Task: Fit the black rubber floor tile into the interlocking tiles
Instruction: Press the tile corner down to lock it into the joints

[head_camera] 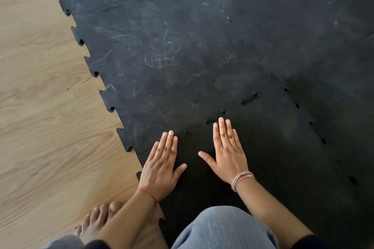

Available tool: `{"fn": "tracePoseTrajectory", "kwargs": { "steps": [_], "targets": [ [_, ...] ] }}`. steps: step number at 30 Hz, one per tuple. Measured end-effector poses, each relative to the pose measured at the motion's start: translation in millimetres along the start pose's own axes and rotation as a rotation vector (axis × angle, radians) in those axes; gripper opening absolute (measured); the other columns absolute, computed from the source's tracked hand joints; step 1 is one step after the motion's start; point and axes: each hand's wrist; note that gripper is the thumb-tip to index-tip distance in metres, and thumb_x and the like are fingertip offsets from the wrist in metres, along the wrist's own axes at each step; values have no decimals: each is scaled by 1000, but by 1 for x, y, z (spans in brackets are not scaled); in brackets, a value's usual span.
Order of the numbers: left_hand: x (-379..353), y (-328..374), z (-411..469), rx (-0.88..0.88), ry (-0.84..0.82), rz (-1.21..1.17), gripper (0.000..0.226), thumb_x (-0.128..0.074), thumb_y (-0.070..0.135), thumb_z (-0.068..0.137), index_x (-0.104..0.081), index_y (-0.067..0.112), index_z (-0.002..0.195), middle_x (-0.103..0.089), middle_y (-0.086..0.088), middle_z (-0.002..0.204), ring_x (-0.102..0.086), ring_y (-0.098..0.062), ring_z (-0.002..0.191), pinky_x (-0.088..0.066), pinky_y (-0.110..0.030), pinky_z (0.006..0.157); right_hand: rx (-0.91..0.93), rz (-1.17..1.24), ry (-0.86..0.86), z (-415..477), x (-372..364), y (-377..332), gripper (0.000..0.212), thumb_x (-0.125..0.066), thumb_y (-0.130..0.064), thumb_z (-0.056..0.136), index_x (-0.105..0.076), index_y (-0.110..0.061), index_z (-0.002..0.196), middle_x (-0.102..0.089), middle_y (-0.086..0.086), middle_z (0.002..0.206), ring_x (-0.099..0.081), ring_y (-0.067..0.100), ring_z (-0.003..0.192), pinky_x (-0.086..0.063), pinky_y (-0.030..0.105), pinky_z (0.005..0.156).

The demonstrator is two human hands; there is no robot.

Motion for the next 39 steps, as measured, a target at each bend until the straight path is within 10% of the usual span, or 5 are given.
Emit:
{"fn": "tracePoseTrajectory", "kwargs": {
  "steps": [34, 37, 39],
  "targets": [
    [11, 38, 64, -327, -64, -42, 71, -14, 55, 92, -24, 3, 140, -29, -13, 145, -27, -26, 134, -16, -35, 108, -154, 63, 44, 41, 2, 80, 82, -1, -66, 86, 0, -9, 144, 1, 8, 152, 1, 22, 141, -3, 35, 113],
    [38, 44, 80, -190, 50, -293, 76, -8, 67, 84, 2, 20, 144, -59, -6, 125, -61, -25, 101, -51, -37, 79, -159, 67, 51, 42, 3, 80, 83, 7, -69, 82, 6, -12, 142, 6, 6, 152, 6, 20, 141, 1, 34, 113],
    [55, 51, 90, -143, 280, -322, 69, -15, 61, 88, -3, 21, 142, -71, -3, 76, -64, -19, 56, -49, -28, 44, -156, 72, 47, 41, 2, 81, 84, 12, -70, 79, 10, -13, 141, 10, 4, 150, 8, 20, 140, 3, 34, 113]
  ]
}}
Point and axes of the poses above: each hand's wrist, its own z-axis towards the middle knuckle, its own x-axis out of the back of the hand, y = z × x
